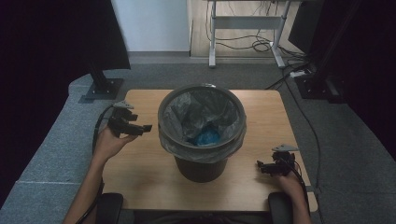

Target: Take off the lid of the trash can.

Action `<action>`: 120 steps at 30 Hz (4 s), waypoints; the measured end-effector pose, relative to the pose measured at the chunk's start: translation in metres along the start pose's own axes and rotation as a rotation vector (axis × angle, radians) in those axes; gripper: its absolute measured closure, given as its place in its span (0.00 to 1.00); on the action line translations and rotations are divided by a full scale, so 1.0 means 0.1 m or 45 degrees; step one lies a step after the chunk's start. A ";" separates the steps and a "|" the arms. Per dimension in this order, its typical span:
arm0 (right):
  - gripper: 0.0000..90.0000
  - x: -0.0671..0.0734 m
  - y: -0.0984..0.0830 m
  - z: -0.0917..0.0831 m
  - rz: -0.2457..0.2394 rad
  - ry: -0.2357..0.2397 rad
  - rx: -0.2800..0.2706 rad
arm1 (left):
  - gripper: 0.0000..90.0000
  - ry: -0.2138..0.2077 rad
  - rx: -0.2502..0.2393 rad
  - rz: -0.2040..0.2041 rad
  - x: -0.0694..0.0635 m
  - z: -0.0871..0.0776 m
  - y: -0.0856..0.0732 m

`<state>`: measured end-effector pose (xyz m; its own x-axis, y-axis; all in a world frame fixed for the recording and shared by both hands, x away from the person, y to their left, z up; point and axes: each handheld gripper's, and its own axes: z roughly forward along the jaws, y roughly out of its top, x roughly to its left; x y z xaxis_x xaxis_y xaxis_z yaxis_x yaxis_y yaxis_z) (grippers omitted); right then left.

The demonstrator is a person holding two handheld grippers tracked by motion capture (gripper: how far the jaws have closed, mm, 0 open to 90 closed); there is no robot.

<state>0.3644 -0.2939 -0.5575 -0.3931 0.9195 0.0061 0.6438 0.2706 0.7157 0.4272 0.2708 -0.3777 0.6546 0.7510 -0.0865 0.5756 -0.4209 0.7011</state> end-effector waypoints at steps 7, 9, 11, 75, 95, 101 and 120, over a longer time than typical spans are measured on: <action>0.00 0.00 0.00 0.00 -0.001 0.001 0.001 | 0.16 -0.027 -0.002 0.015 -0.04 -0.09 0.27; 0.00 0.00 0.00 0.00 0.001 0.002 0.001 | 0.16 -0.029 0.003 0.020 -0.03 -0.11 0.33; 0.00 0.01 0.00 0.00 0.000 0.002 0.001 | 0.16 -0.025 0.011 0.021 -0.04 -0.13 0.39; 0.00 0.01 -0.01 -0.01 -0.002 0.005 0.001 | 0.81 -0.056 0.137 0.246 -0.65 0.12 1.58; 0.00 0.01 -0.01 -0.01 -0.002 0.005 0.001 | 0.87 -0.102 0.130 0.111 -0.47 -0.09 1.63; 0.00 0.01 -0.01 -0.01 -0.002 0.005 0.000 | 0.87 -0.125 0.120 0.079 -0.40 -0.14 1.58; 0.00 0.01 -0.01 -0.01 -0.002 0.005 0.000 | 0.87 -0.106 0.094 0.000 -0.10 -0.37 1.34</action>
<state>0.3632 -0.2933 -0.5575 -0.3968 0.9179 0.0079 0.6435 0.2720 0.7155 0.4794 0.2253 -0.2570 0.6915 0.7072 -0.1472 0.6080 -0.4598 0.6472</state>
